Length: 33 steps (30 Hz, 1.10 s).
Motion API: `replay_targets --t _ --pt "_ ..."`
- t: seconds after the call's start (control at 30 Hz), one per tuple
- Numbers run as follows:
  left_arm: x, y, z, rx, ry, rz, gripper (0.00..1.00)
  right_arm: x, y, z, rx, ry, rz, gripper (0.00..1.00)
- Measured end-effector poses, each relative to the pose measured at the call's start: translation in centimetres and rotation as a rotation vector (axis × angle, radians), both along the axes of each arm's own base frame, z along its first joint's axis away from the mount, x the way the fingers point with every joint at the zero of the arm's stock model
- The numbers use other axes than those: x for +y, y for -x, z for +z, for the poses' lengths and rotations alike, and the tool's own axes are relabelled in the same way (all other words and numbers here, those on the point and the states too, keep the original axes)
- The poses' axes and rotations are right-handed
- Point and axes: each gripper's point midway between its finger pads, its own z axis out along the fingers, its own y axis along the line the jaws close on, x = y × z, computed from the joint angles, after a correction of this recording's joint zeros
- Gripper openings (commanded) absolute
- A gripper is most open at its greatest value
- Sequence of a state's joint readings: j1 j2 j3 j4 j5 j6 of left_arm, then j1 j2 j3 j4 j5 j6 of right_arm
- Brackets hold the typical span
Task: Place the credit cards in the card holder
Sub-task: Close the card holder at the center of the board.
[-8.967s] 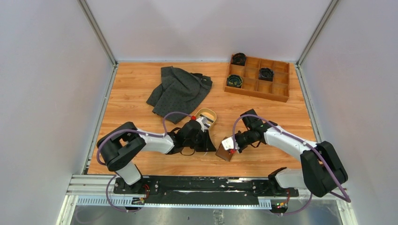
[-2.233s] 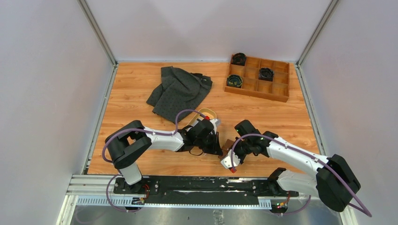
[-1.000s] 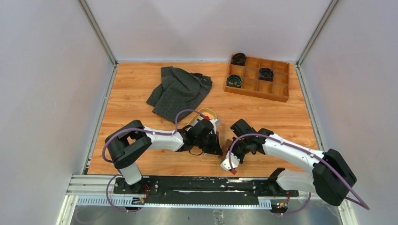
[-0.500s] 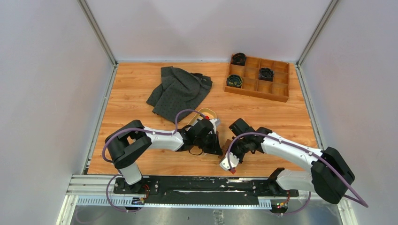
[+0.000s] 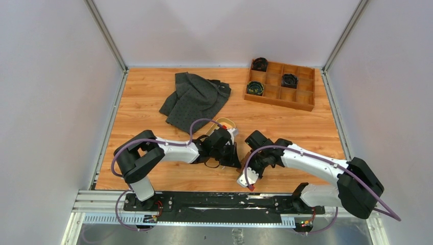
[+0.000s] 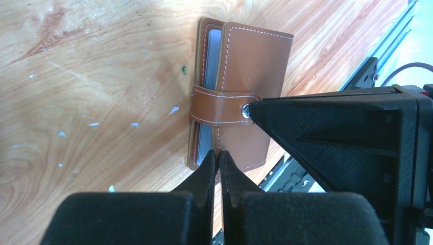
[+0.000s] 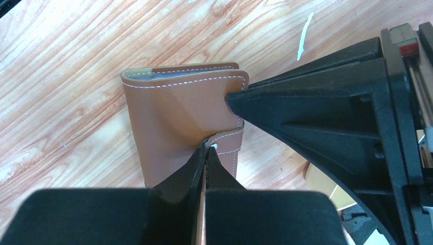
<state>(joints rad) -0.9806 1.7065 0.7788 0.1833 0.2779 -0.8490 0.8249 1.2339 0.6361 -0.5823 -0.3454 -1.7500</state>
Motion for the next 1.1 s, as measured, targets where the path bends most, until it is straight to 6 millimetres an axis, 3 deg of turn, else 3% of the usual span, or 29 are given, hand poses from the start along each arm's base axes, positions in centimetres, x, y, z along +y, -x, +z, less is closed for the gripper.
replay_targets --t 0.73,1.1 --pt "0.8 -1.6 0.1 0.005 0.002 0.03 0.0 0.4 0.1 -0.1 0.017 0.036 -0.004 0.0" --pt "1.4 -4.8 0.2 -0.059 -0.022 0.093 0.0 0.6 0.2 -0.2 0.036 0.06 -0.001 0.0"
